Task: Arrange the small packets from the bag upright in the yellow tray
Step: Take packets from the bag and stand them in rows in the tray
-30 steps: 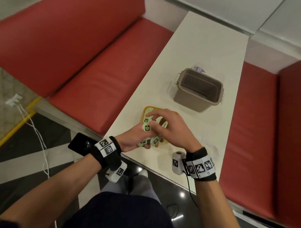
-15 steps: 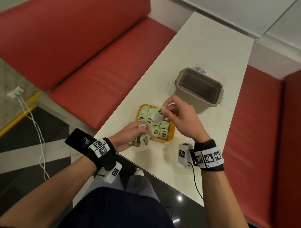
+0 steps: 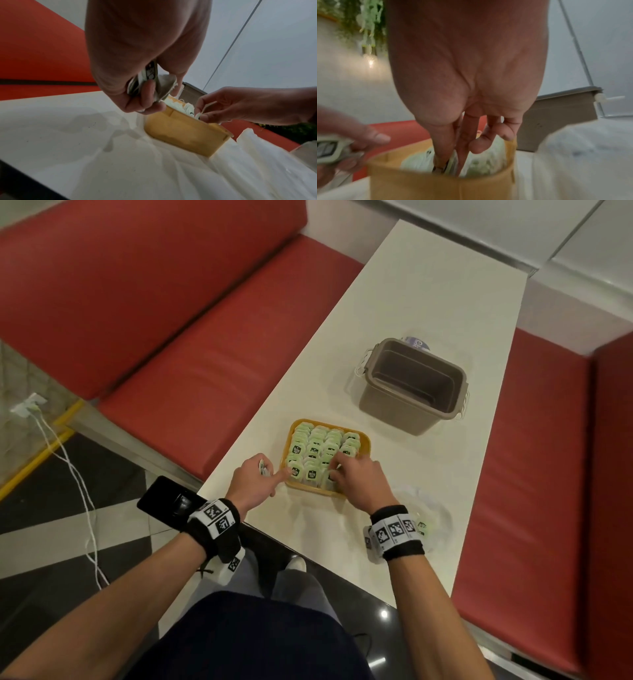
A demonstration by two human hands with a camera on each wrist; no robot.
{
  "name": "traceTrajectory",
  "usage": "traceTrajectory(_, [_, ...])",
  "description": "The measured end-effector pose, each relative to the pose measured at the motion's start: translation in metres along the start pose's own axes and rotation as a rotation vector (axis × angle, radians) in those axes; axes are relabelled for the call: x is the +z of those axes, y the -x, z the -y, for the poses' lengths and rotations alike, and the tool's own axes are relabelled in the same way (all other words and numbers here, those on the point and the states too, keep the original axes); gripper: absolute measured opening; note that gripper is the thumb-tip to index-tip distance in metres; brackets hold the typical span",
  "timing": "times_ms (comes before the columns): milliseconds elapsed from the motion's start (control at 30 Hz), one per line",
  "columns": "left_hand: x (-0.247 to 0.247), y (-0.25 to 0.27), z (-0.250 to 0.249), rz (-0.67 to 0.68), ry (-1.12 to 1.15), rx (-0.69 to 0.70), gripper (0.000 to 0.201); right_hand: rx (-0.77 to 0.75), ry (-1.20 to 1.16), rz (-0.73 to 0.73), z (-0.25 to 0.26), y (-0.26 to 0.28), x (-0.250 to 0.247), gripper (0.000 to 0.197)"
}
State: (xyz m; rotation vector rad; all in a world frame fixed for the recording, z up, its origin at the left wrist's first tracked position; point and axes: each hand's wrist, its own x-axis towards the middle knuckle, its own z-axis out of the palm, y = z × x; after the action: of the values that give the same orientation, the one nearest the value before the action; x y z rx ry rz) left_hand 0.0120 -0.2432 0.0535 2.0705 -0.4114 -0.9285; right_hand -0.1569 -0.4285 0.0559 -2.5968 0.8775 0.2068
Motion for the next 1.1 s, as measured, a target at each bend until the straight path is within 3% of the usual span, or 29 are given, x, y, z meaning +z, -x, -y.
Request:
traceTrajectory(133, [0.004,-0.005,0.003,-0.015,-0.065,-0.011,0.052,0.02,0.051,0.037,0.009,-0.002,0.013,0.018])
traceTrajectory(300, [0.008,-0.008,0.003,-0.004,-0.113,-0.03,0.052,0.076,-0.082,-0.125,0.003,0.001,0.001,0.027])
traceTrajectory(500, [0.016,-0.012,0.004,0.036,-0.077,-0.071,0.053,0.007,0.144,-0.014,0.006,-0.009,0.0,0.054])
traceTrajectory(733, [0.024,-0.012,0.003,0.006,-0.031,-0.071,0.037,-0.055,0.261,-0.103,0.016,-0.011,0.011,0.059])
traceTrajectory(900, [0.023,-0.012,0.002,0.004,-0.027,-0.072,0.036,-0.021,0.27,-0.188,0.016,-0.008,0.01,0.07])
traceTrajectory(1100, [0.025,-0.013,0.004,-0.014,-0.004,-0.091,0.033,0.008,0.306,-0.132,0.004,-0.005,0.009,0.068])
